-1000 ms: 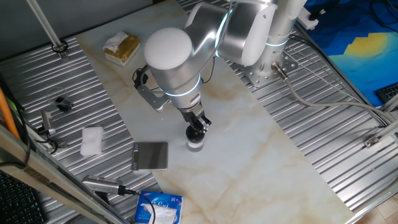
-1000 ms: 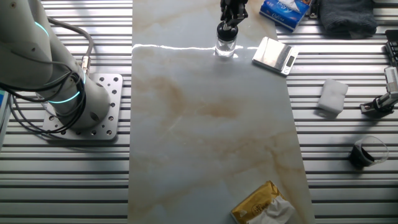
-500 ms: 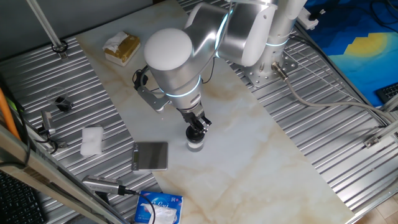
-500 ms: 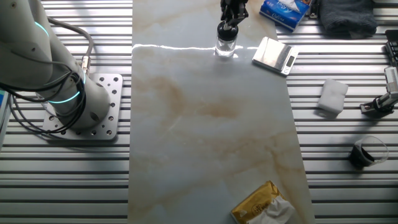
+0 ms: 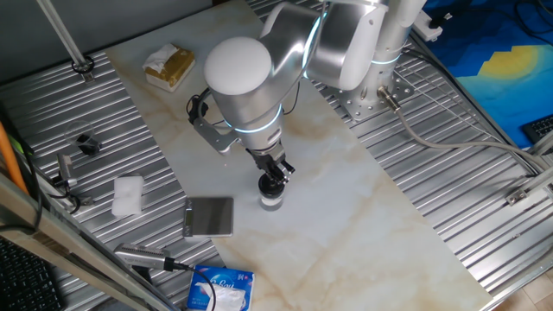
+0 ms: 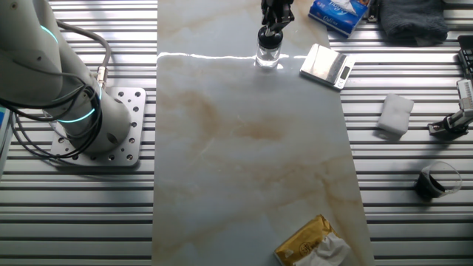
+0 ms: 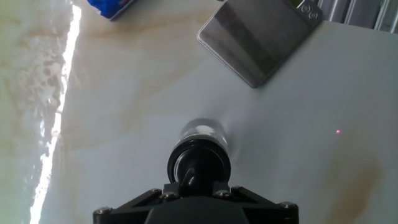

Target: Screw the lid onto the jar

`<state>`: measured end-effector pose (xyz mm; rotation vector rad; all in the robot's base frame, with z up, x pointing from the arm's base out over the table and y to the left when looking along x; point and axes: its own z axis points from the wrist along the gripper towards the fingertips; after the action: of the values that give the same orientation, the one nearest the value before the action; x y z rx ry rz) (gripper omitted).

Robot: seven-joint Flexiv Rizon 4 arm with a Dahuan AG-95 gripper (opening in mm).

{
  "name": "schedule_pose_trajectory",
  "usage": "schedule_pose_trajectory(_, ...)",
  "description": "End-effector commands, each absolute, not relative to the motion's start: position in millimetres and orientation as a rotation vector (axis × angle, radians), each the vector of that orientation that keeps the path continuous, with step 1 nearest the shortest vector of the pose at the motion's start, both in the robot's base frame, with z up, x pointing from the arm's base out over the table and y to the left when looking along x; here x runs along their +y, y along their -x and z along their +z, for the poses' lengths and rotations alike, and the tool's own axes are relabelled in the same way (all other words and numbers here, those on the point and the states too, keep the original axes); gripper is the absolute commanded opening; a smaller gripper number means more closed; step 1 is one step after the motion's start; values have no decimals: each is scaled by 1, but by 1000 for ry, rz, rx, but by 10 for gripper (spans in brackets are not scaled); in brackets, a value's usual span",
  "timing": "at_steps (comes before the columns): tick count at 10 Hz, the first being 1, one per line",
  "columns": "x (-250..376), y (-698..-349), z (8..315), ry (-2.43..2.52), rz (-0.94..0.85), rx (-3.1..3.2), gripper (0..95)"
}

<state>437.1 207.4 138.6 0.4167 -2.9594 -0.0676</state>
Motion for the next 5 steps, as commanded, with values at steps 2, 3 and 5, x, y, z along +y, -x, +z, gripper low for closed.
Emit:
schedule_pose_trajectory(2, 207, -437, 139, -421, -65, -2972, 380)
schedule_pose_trajectory(3, 207, -437, 139, -422, -64, -2975, 380)
schedule_pose_trajectory(5, 207, -437, 139, -421, -62, -2984, 380)
